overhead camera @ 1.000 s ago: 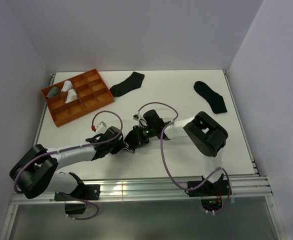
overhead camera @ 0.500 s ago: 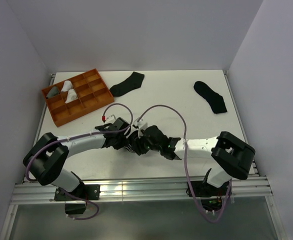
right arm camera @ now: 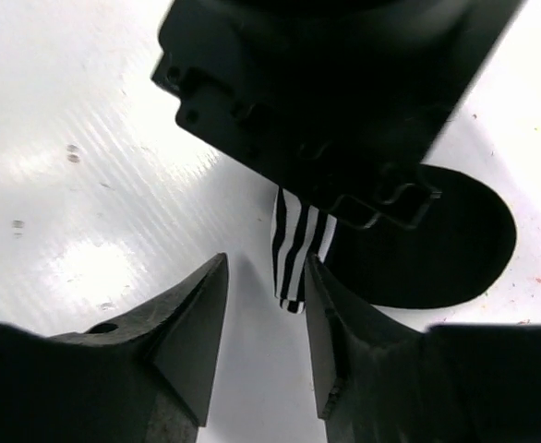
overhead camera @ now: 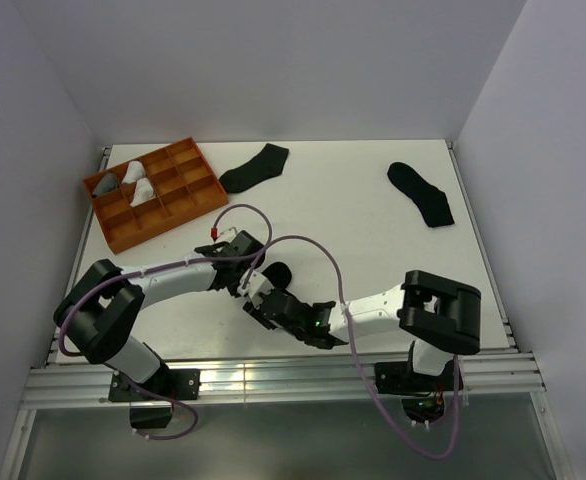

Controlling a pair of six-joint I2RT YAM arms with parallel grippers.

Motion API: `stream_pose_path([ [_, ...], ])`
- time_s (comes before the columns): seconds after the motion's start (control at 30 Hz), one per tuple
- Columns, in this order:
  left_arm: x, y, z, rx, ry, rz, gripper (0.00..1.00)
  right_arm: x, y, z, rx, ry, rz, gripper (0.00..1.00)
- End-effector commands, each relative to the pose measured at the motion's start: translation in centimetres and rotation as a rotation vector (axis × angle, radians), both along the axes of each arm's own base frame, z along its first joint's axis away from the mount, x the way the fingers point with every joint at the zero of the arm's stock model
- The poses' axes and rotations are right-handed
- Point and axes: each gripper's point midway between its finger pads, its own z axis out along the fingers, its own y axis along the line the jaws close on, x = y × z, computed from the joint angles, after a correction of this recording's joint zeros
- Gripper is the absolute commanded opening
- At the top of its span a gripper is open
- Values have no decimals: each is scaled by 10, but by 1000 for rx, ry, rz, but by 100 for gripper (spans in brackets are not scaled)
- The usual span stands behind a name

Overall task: Roll the socks
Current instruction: Roll the sock at the center of the board.

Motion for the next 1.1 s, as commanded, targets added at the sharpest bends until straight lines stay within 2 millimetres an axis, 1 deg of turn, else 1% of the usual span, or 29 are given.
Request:
stream_pose_path([
  [0.0, -12, 3, -9, 30, 59, -39, 30, 15, 10, 12, 6, -90, -42, 45],
  [0.1, -13, 4, -9, 29, 58, -41, 30, 19, 8, 3, -9, -102, -68, 45],
  [0.2, -13, 4, -10, 29, 60, -44, 30, 25, 2, -8, -47, -123, -108, 45],
  [0.27, -13, 4, -10, 27, 60, -48, 30, 27, 0, -11, -58, -131, -117, 45],
  [0.4, -13, 5, -10, 28, 63, -54, 30, 27, -1, -23, -93, -125, -113, 43],
  [0.47, -12, 5, -10, 26, 64, -58, 30, 25, 0, -30, -104, -117, -103, 39],
  [0.5, -11, 5, -9, 24, 65, -59, 30, 24, 1, -31, -105, -111, -93, 32],
  [0.53, -11, 5, -10, 24, 67, -58, 30, 25, 1, -32, -106, -108, -91, 28],
  [0.57, -9, 4, -8, 18, 63, -61, 30, 24, 2, -33, -106, -103, -85, 20],
  [0.6, -9, 3, -8, 17, 64, -63, 30, 21, 4, -34, -104, -92, -69, 16],
  [0.63, -7, 2, -6, 12, 59, -63, 32, 19, 5, -34, -100, -83, -58, 11],
  [0.67, -5, 2, -6, 10, 51, -64, 33, 17, 5, -36, -98, -71, -49, 4],
  [0.7, -3, 1, -4, 6, 42, -64, 36, 16, 6, -31, -75, -57, -45, 1],
  [0.73, 0, 0, 1, -3, 26, -63, 42, 14, 7, -32, -64, -31, -30, 0],
  [0.77, 4, 0, 5, -13, 13, -54, 44, 13, 4, -33, -58, -17, -24, 0],
  [0.8, 7, 0, 10, -26, -5, -47, 46, 12, 6, -31, -30, 28, -14, 0],
  [0.83, 11, 0, 14, -38, -15, -38, 50, 12, 6, -30, -21, 45, -9, 0],
  [0.97, 32, 8, 33, -105, -72, 42, 62, 13, 2, -31, 8, 112, 11, 0],
  [1.0, 38, 8, 41, -129, -101, 57, 63, 13, 3, -29, 21, 120, 12, 0],
  [1.07, 46, 13, 47, -160, -122, 107, 69, 12, 2, -32, 26, 146, 27, 0],
])
